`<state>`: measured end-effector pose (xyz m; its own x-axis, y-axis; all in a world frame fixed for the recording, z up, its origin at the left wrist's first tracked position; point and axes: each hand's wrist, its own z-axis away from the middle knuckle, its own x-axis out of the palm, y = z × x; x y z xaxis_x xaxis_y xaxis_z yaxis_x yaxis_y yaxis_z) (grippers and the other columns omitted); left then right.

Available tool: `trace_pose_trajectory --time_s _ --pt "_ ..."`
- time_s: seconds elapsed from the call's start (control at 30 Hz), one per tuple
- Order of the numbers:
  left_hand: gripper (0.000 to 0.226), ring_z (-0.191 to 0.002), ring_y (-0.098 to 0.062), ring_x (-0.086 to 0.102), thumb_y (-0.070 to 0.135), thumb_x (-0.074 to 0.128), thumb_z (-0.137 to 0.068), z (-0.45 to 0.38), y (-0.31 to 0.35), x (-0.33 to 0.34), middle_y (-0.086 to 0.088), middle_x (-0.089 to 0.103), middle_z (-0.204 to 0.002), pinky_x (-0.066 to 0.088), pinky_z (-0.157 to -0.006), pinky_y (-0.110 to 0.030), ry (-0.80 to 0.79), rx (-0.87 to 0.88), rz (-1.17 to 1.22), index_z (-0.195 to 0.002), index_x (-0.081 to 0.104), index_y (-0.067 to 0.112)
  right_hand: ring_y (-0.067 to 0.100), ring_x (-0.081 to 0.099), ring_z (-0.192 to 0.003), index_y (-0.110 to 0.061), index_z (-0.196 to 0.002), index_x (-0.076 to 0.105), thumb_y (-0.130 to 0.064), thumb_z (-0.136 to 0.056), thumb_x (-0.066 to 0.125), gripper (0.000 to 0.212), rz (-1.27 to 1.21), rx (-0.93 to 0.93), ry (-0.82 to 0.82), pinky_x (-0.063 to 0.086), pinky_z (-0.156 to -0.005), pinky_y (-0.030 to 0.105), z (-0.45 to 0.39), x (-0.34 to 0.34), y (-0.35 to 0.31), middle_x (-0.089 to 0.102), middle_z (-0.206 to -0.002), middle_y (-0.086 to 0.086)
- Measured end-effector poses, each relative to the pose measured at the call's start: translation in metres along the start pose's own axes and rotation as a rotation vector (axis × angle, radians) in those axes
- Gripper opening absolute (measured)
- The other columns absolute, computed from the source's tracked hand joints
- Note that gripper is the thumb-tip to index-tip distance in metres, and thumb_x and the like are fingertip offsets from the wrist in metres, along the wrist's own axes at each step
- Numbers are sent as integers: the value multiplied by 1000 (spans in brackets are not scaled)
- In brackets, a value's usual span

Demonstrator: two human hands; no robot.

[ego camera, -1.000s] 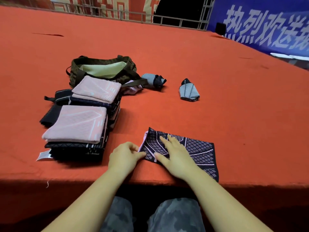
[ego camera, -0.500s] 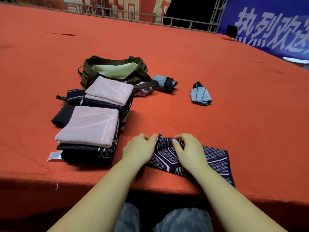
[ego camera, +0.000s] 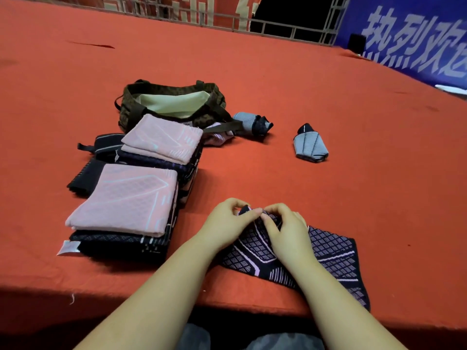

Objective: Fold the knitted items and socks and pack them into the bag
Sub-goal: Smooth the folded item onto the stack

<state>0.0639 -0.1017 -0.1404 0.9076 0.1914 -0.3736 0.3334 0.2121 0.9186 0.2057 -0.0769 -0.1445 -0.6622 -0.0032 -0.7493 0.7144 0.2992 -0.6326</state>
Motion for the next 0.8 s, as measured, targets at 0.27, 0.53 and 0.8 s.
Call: trace_pose_trajectory --time_s 0.27,0.53,0.8 --pt "11 -68 -11 58 10 58 -90 2 -1 -3 -3 59 -77 49 -62 -18 270 -138 521 -100 60 13 19 52 -97 -30 -89 53 -26 -92 57 6 -78 29 59 40 -95 42 -3 0 4 56 -87 -12" --pt "27 -97 -22 61 38 56 -91 11 -8 -4 1 65 -90 42 -77 -29 188 -72 -286 -111 60 19 16 47 -114 -25 -113 58 -30 -91 58 23 27 -22 17 34 -101 31 6 3 -7 58 -114 -10" --pt "10 -44 -8 55 18 56 -92 48 4 -10 4 60 -54 44 -43 -18 -50 -214 164 -85 59 12 1 53 -112 -24 -117 62 -41 -96 45 32 -462 196 -201 36 -83 6 62 2 -34 62 -117 -12"
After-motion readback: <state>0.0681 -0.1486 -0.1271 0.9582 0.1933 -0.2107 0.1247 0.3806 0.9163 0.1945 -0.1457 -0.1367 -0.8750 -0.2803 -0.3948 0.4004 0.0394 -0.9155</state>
